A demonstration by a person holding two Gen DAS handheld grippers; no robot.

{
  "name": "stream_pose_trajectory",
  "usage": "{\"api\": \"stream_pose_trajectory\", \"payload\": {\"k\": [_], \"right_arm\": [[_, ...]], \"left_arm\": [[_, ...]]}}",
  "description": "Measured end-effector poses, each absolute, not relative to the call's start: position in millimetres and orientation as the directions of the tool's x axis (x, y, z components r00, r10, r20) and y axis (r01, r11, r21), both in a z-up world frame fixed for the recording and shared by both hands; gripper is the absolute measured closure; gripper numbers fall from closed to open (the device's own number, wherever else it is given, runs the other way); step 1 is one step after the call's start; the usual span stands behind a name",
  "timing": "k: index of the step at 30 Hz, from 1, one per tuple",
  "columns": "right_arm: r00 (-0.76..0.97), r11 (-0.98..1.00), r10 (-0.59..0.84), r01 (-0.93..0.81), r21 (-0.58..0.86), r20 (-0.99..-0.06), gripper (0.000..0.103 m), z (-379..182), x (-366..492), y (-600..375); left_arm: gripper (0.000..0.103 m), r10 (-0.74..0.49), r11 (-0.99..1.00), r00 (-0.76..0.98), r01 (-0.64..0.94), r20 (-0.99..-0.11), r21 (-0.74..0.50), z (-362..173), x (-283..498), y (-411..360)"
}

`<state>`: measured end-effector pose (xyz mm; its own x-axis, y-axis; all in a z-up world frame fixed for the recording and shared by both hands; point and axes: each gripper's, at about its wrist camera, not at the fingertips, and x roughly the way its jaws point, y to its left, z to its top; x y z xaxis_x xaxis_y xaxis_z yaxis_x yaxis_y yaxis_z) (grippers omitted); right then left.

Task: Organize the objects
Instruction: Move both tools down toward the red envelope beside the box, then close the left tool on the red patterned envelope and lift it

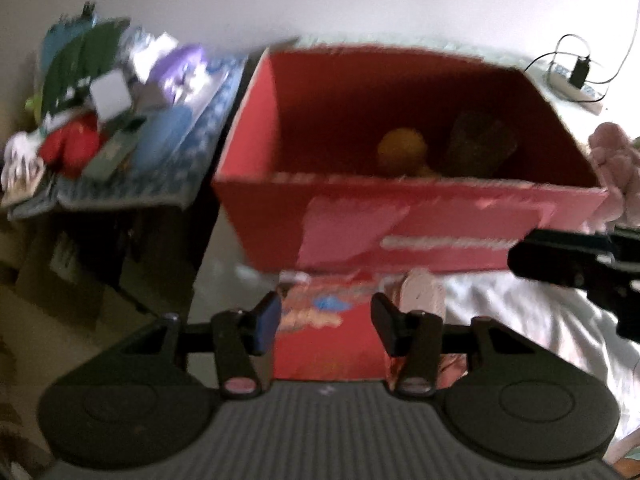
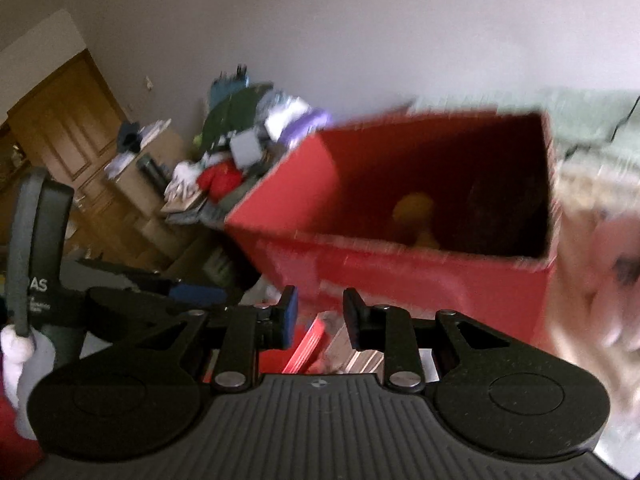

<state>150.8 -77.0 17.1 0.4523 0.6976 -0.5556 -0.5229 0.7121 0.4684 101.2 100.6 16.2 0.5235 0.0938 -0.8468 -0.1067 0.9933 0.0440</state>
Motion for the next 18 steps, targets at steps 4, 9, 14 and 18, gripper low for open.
{"api": "stream_pose_trajectory", "payload": {"k": [4,9,14,18], "right_arm": [[0.382,0.693,0.711,-0.521,0.498,-0.591,0.075,4.7,154.2,-60.2],[0.308,0.682,0.712,-0.515,0.519,-0.631,0.074,-8.1,159.9,-37.6],[0.265,0.689,0.689,-0.526,0.498,-0.674,0.075,-19.8,161.5,-19.5],[0.259,0.721,0.654,-0.499,0.481,-0.711,0.074,-27.7,166.9,-10.9]], "left_arm": [[0.049,0.079,0.992,0.484,-0.125,-0.871,0.02,4.1,95.1,113.1],[0.045,0.002,0.989,0.443,-0.132,-0.897,-0.063,-9.0,89.2,131.6],[0.038,-0.109,0.985,0.417,-0.08,-0.902,-0.155,-19.0,82.4,139.2],[0.038,-0.139,0.981,0.393,-0.075,-0.909,-0.182,-28.0,82.5,149.0]]}}
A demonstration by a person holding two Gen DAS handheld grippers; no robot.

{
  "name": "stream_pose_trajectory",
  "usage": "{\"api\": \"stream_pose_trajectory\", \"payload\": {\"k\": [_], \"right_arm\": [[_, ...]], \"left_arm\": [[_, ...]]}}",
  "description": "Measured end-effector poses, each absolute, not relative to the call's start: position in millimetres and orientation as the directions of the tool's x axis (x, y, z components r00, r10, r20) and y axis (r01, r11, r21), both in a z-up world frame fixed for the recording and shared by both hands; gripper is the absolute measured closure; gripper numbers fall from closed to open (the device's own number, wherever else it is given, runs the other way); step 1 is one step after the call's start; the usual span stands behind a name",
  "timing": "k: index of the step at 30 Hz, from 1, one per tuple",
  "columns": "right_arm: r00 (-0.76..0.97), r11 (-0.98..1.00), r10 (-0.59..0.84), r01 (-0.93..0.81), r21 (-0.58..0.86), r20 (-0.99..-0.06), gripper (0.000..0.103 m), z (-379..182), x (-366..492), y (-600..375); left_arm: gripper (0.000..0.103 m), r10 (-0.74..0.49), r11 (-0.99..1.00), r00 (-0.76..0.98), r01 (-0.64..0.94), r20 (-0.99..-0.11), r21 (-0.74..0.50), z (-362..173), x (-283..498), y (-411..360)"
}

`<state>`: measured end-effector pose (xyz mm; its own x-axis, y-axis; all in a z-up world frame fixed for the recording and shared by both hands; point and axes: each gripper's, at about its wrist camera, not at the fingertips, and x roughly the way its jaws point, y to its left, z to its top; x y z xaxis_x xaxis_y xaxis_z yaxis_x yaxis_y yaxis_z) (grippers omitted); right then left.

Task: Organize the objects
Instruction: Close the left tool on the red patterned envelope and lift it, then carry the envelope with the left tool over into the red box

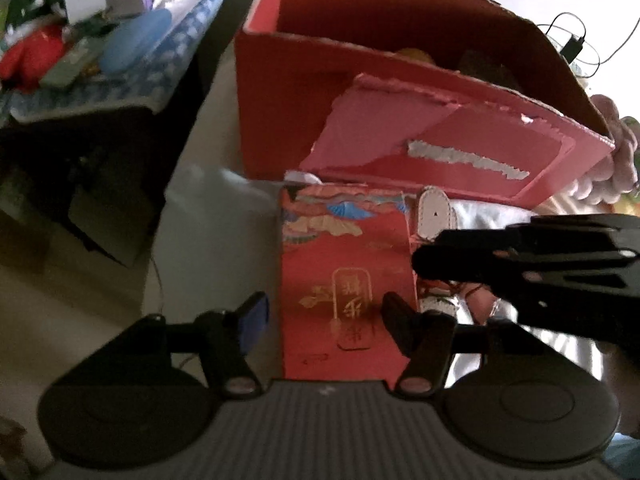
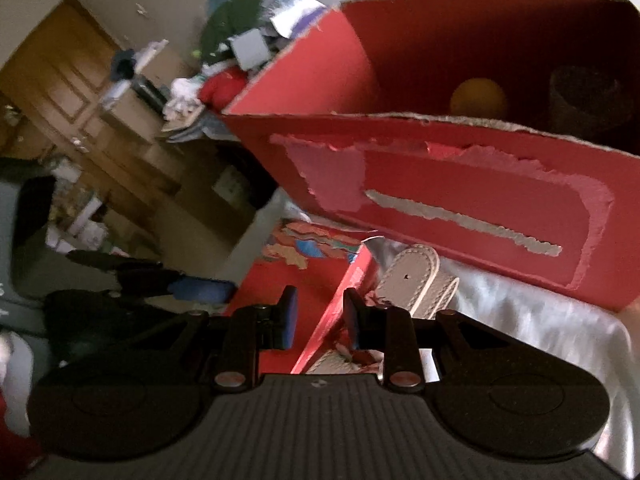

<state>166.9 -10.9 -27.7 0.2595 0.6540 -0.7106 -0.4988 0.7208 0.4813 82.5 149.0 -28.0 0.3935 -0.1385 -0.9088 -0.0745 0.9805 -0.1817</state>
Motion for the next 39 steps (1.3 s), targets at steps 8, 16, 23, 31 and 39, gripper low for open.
{"api": "stream_pose_trajectory", "payload": {"k": [8,16,23,31,39], "right_arm": [[0.235,0.737,0.622,-0.499,0.457,-0.747,0.071,-33.3,167.3,10.1],[0.191,0.738,0.625,-0.461,0.492,-0.757,0.053,-41.4,178.3,22.6],[0.164,0.738,0.634,-0.419,0.529,-0.756,0.045,-44.9,179.7,20.3],[0.178,0.719,0.654,-0.448,0.531,-0.735,0.054,-32.0,174.0,16.2],[0.244,0.685,0.682,-0.541,0.487,-0.689,0.055,-7.5,156.2,9.8]], "left_arm": [[0.033,-0.227,0.972,0.37,0.026,-0.901,-0.234,-32.3,87.7,156.3],[0.025,-0.301,0.953,0.339,0.065,-0.891,-0.297,-42.7,96.0,175.3],[0.021,-0.332,0.942,0.336,0.085,-0.881,-0.323,-46.7,98.8,175.4],[0.028,-0.322,0.947,0.34,0.098,-0.884,-0.307,-37.0,92.7,177.3],[0.029,-0.273,0.962,0.417,0.136,-0.867,-0.238,-7.1,74.6,166.0]]}}
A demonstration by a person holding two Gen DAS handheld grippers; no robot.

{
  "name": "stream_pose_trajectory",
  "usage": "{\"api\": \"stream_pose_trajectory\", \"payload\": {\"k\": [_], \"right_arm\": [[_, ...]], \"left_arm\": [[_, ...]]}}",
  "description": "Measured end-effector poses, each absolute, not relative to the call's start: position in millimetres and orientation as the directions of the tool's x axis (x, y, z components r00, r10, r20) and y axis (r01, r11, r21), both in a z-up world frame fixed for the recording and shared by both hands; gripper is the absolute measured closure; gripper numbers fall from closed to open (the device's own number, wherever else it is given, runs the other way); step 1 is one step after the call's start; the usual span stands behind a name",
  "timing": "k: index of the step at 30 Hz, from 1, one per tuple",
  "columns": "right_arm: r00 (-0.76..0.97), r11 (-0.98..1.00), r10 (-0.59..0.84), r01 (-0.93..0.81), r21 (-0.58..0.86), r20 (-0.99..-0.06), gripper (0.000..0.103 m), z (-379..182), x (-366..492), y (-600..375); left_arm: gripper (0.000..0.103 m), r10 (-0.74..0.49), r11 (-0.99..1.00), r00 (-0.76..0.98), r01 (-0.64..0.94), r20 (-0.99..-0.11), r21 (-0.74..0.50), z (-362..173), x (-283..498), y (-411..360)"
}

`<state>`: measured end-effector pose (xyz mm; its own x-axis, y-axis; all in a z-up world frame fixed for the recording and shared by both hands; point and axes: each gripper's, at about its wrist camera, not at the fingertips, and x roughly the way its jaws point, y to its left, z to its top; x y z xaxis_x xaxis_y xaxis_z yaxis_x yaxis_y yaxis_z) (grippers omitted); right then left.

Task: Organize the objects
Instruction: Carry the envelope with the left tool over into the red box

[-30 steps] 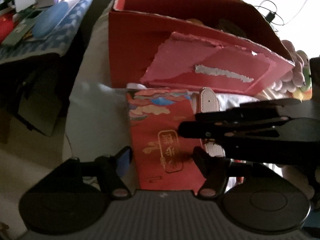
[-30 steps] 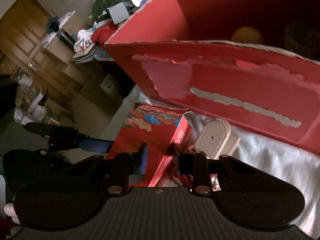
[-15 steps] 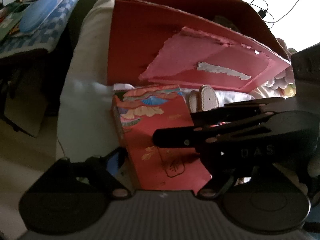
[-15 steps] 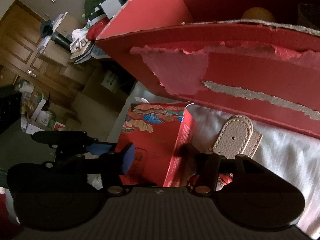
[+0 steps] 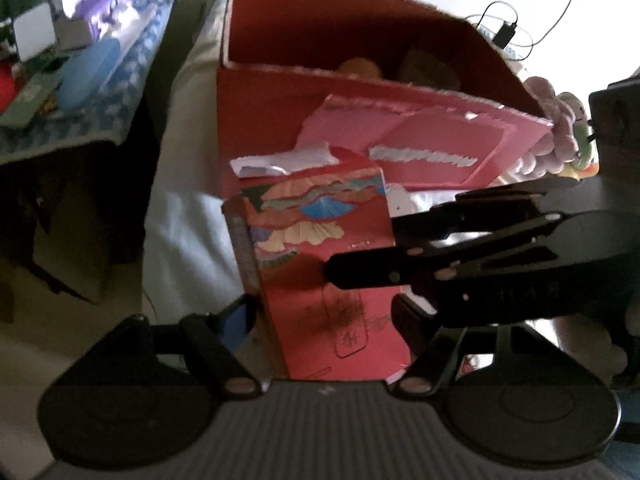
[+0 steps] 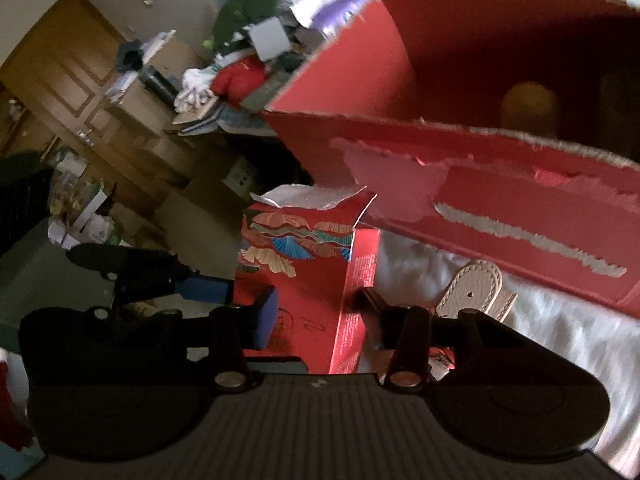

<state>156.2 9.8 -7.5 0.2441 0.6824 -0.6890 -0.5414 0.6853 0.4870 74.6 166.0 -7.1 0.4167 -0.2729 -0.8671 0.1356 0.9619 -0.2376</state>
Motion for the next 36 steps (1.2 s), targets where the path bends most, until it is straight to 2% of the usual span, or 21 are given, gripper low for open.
{"api": "stream_pose_trajectory", "payload": {"k": [14,27,31,36], "right_arm": [[0.429,0.68,0.726,-0.561,0.471,-0.537,0.056,44.9,137.4,-47.4],[0.63,0.762,0.648,-0.544,0.352,-0.428,0.057,96.5,183.6,-60.6],[0.646,0.772,0.635,-0.539,0.336,-0.424,0.057,99.8,212.0,-54.1],[0.612,0.779,0.625,-0.53,0.336,-0.484,0.057,82.3,246.1,-37.4]], "left_arm": [[0.029,-0.29,0.953,0.561,0.24,-0.775,-0.182,60.0,59.0,119.4],[0.029,-0.303,0.936,0.691,0.345,-0.656,-0.069,112.0,121.1,88.9],[0.029,-0.289,0.942,0.711,0.332,-0.641,-0.056,117.7,151.0,92.9],[0.029,-0.265,0.953,0.693,0.296,-0.67,-0.071,101.7,189.1,107.8]]}}
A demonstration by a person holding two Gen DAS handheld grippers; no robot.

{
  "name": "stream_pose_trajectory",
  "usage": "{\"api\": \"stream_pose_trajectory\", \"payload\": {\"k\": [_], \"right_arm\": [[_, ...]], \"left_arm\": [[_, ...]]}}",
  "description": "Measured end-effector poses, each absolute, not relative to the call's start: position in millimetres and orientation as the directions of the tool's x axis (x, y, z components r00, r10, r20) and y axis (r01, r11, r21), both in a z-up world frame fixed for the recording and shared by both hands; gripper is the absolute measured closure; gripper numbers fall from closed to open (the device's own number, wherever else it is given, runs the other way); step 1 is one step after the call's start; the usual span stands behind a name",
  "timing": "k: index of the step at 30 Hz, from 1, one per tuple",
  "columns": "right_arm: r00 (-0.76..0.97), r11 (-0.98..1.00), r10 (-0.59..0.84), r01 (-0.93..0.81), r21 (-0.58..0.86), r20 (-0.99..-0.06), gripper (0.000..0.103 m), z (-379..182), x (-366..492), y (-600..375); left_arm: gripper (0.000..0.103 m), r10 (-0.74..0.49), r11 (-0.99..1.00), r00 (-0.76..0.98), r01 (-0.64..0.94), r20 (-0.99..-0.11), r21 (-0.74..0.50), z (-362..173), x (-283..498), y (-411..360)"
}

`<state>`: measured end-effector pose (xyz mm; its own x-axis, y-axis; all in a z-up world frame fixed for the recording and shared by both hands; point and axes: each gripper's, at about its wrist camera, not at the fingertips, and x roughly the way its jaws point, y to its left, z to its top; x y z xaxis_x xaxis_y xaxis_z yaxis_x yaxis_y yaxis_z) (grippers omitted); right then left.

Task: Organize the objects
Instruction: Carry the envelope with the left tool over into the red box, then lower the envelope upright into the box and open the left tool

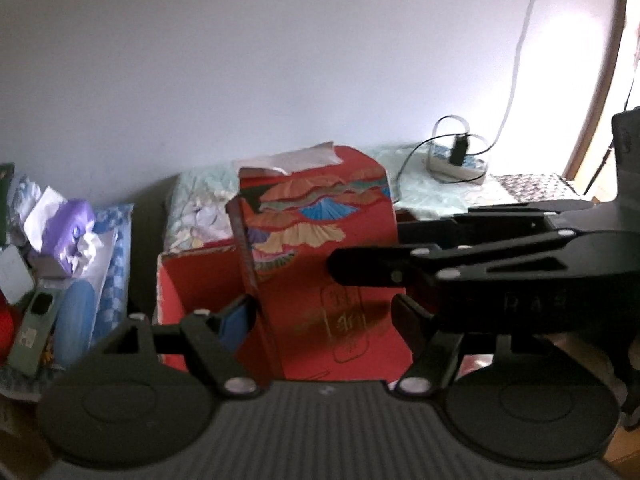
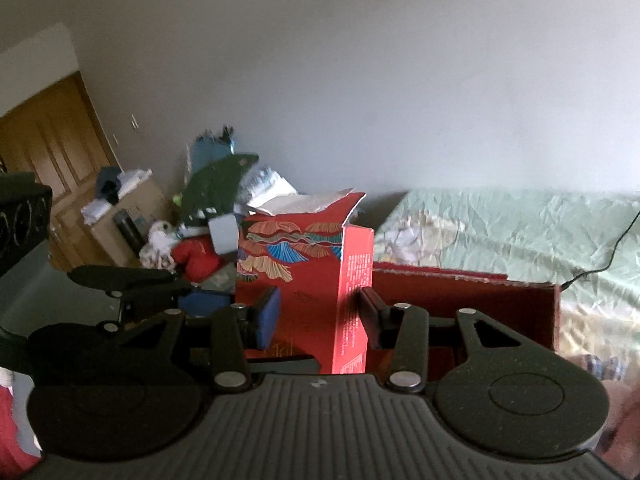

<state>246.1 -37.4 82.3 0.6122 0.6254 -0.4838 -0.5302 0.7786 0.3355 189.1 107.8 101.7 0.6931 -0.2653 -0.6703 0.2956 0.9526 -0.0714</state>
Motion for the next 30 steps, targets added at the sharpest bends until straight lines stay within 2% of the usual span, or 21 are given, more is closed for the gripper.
{"api": "stream_pose_trajectory", "payload": {"k": [13,15,18,19,21,23,25,27,30], "right_arm": [[0.374,0.782,0.611,-0.422,0.458,-0.698,0.057,20.7,304.0,-10.9],[0.319,0.785,0.605,-0.391,0.481,-0.729,0.057,10.7,313.2,-6.6],[0.268,0.791,0.598,-0.347,0.503,-0.755,0.057,0.8,322.8,-4.3],[0.259,0.799,0.588,-0.336,0.499,-0.767,0.059,-1.9,325.2,-3.7],[0.24,0.821,0.554,-0.315,0.476,-0.797,0.073,-9.2,328.0,-2.9],[0.216,0.815,0.569,-0.277,0.509,-0.794,0.073,-13.5,331.8,-7.6],[0.216,0.813,0.576,-0.257,0.523,-0.789,0.073,-14.8,332.7,-11.8],[0.232,0.809,0.584,-0.236,0.538,-0.778,0.073,-14.0,330.0,-19.1],[0.276,0.807,0.59,-0.238,0.541,-0.759,0.073,-10.2,327.3,-28.8]], "left_arm": [[0.029,-0.227,0.97,0.507,0.197,-0.831,-0.145,29.9,244.8,137.7],[0.029,-0.196,0.975,0.481,0.184,-0.855,-0.12,22.9,252.1,135.4],[0.029,-0.111,0.981,0.47,0.195,-0.876,-0.02,19.1,258.3,121.5],[0.029,-0.09,0.98,0.465,0.2,-0.881,0.006,16.8,261.4,117.9],[0.029,-0.057,0.979,0.467,0.2,-0.883,0.043,14.6,265.6,114.1],[0.027,-0.071,0.978,0.462,0.206,-0.884,0.03,14.6,268.2,114.4],[0.032,-0.096,0.977,0.45,0.214,-0.888,0.003,14.6,270.7,114.0],[0.041,-0.125,0.976,0.412,0.213,-0.903,-0.038,10.2,276.2,115.6],[0.042,-0.129,0.98,0.401,0.193,-0.907,-0.054,7.0,278.8,119.6]]}}
